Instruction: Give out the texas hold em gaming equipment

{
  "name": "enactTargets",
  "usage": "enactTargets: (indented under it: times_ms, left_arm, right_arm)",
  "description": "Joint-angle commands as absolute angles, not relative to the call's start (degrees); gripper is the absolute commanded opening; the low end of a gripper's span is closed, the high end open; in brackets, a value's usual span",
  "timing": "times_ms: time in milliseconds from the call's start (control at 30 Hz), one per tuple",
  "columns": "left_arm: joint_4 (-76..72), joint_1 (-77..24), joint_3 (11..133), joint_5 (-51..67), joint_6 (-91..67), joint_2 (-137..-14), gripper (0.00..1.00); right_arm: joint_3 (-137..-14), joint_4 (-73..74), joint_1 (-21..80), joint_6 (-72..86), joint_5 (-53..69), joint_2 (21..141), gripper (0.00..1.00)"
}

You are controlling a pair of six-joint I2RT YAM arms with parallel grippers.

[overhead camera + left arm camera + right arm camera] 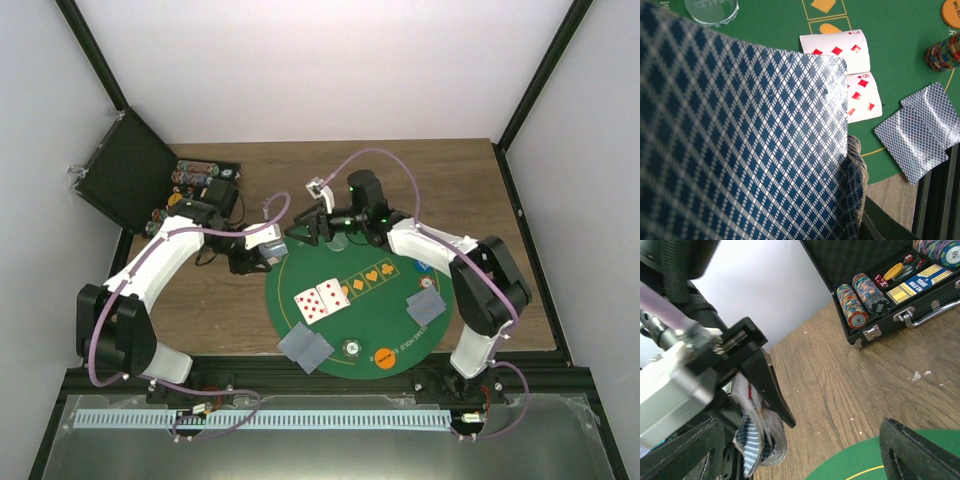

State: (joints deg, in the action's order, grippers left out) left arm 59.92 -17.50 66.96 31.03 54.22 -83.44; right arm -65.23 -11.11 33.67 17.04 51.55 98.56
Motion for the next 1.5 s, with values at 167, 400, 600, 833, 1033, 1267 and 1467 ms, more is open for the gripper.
enactTargets:
  times_ms: [167,400,600,833,1033,1267,1467]
  left_arm:
    - [60.73,-17.84,69.18,35.15,54.53,-82.76,0.39]
    - [60.29,-17.84,69.38,35.02,54.42,-82.98,0.37]
    - [59.81,-17.84,68.95,34.20,54.65,-83.47,0.36]
    - [59.07,-17.84,68.42,32.88,54.26,-83.85,0.35]
    - [59.06,-17.84,68.53,33.25,53.98,-83.95,0.35]
    - [59.24,-17.84,68.77,33.70,53.90,-83.67,0.35]
    - [59.14,-17.82,68.63,33.64,54.09,-83.63,0.35]
  right_arm:
    - [-71.57,-14.92,36.24,19.48,53.33,105.70,0.85]
    - [-74.74,-11.27,37.40,17.48,51.33,108.75,0.81]
    - [-73.73,-8.98,37.35,14.69,49.75,107.01,0.80]
    - [-70.21,-15.11,37.35,13.38,62.58,104.22,0.81]
    - [-70.59,-18.90,37.35,18.02,58.78,106.56,0.83]
    - [-73.72,-15.21,38.96,16.62,51.69,110.07,0.82]
    - [-72.00,-13.03,39.31,14.71,47.07,107.79,0.72]
